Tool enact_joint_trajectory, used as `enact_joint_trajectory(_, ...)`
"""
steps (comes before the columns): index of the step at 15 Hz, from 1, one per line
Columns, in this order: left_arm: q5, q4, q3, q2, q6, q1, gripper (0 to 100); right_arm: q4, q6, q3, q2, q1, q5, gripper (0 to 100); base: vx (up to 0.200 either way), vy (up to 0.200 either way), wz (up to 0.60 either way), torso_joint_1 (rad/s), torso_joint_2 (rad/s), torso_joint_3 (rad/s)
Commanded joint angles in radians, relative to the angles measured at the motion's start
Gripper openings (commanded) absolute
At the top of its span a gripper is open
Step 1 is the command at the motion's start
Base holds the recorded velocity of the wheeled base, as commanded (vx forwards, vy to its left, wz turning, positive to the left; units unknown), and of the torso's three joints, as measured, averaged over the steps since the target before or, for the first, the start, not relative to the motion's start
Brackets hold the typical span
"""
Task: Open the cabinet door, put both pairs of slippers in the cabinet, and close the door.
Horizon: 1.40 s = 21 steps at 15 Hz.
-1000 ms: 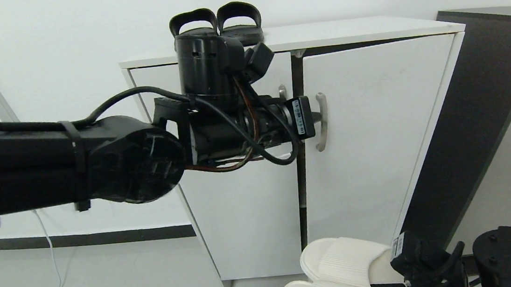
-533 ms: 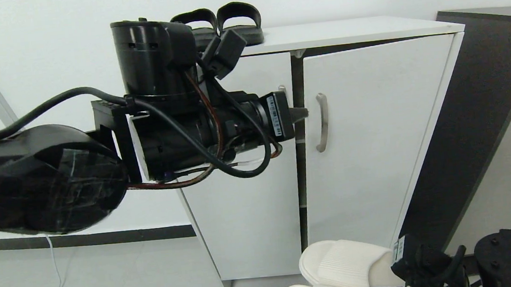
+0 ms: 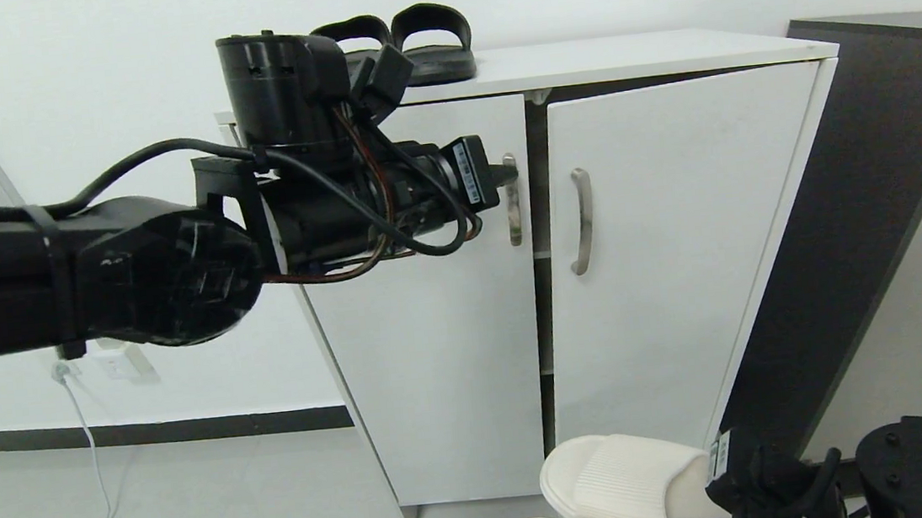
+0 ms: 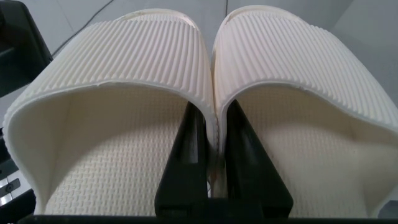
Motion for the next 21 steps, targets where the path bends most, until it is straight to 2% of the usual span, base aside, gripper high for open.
enact_joint_trajectory(1,-0.002,-0.001,-0.068,0.069,-0.008,0.006,0,0.0,-0.001,0.0,0.005,0.001,0.001,0,0.0,0.0,0.0,0.0,0.0,0.0)
enact_joint_trajectory(8,-0.002,0.005,-0.227,0.188,-0.02,-0.022,0,0.0,-0.001,0.0,0.005,0.001,0.001,0,0.0,0.0,0.0,0.0,0.0,0.0)
enact_joint_trajectory(9,-0.002,0.005,-0.24,0.197,-0.043,-0.023,0,0.0,-0.001,0.0,0.005,0.002,0.001,0,0.0,0.0,0.0,0.0,0.0,0.0)
enact_joint_trajectory(10,-0.002,0.005,-0.254,0.204,-0.081,-0.029,0,0.001,-0.001,0.0,0.005,0.004,0.001,0,0.0,0.0,0.0,0.0,0.0,0.0)
enact_joint_trajectory(12,-0.002,0.004,-0.254,0.204,-0.088,-0.029,0,0.0,-0.001,0.005,0.007,0.008,0.001,0,0.0,0.0,0.0,0.0,0.0,0.0)
enact_joint_trajectory(14,0.004,0.002,-0.252,0.2,-0.1,-0.031,0,0.0,-0.001,0.006,0.008,0.016,0.001,0,-0.2,0.0,0.0,0.002,0.0,0.002)
enact_joint_trajectory(16,0.011,0.002,-0.246,0.194,-0.132,-0.039,0,0.0,-0.001,0.005,0.008,0.017,-0.001,0,-0.2,0.0,0.0,0.002,0.0,0.0)
enact_joint_trajectory(19,0.02,-0.016,-0.18,0.154,-0.124,-0.098,0,0.0,-0.001,0.005,0.008,0.027,-0.001,0,-0.2,0.0,0.0,0.002,0.0,0.007)
enact_joint_trajectory(21,0.02,-0.1,-0.074,0.11,-0.123,-0.206,0,0.0,-0.002,0.009,0.002,0.036,-0.001,0,-0.2,0.0,0.0,0.002,0.0,0.002)
